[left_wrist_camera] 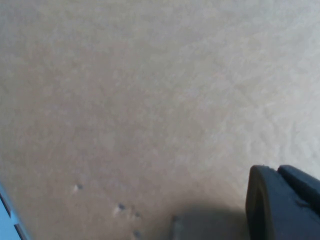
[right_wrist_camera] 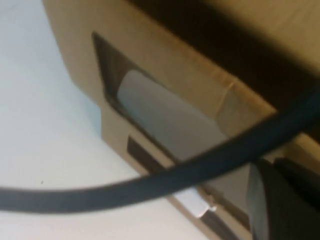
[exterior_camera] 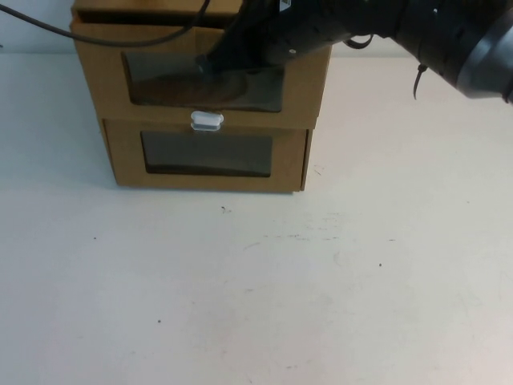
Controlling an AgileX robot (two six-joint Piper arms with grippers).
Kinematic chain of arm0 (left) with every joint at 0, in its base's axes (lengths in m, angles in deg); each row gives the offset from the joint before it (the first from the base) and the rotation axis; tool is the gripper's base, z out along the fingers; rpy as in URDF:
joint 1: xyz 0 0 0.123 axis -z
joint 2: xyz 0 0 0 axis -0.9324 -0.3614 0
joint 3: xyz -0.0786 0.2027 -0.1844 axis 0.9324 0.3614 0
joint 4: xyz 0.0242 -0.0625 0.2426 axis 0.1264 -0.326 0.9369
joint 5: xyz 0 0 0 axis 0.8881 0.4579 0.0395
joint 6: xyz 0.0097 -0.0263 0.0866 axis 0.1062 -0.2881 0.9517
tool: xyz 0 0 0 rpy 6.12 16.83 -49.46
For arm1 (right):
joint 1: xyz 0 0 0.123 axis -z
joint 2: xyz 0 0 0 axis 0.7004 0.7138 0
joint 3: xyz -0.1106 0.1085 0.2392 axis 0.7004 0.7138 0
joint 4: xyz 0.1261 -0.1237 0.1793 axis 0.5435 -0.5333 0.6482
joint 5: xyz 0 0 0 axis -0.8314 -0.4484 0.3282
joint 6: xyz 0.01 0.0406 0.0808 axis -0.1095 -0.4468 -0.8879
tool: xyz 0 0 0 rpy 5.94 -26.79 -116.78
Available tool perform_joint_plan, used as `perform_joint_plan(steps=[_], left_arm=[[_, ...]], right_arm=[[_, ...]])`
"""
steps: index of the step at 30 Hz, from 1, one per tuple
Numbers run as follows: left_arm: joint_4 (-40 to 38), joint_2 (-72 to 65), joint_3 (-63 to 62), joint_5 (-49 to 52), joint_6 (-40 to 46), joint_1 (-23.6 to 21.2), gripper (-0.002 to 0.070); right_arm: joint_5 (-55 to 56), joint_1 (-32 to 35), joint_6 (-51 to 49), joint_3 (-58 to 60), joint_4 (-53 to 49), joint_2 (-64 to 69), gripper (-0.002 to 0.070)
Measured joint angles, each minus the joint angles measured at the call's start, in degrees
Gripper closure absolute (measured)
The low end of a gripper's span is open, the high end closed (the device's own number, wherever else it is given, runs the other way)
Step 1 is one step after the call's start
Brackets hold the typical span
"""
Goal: Close the shoe box
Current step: Close the shoe box with your right arm
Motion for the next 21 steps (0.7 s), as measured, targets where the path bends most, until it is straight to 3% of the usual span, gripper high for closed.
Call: perform_joint_plan(steps=[21], left_arm=[[-3.0, -1.8, -1.3, -0.3, -0.1, 0.0, 0.068]], right_arm=[[7.4, 2.5, -0.4, 0.3, 2.3, 3.8, 0.0687]])
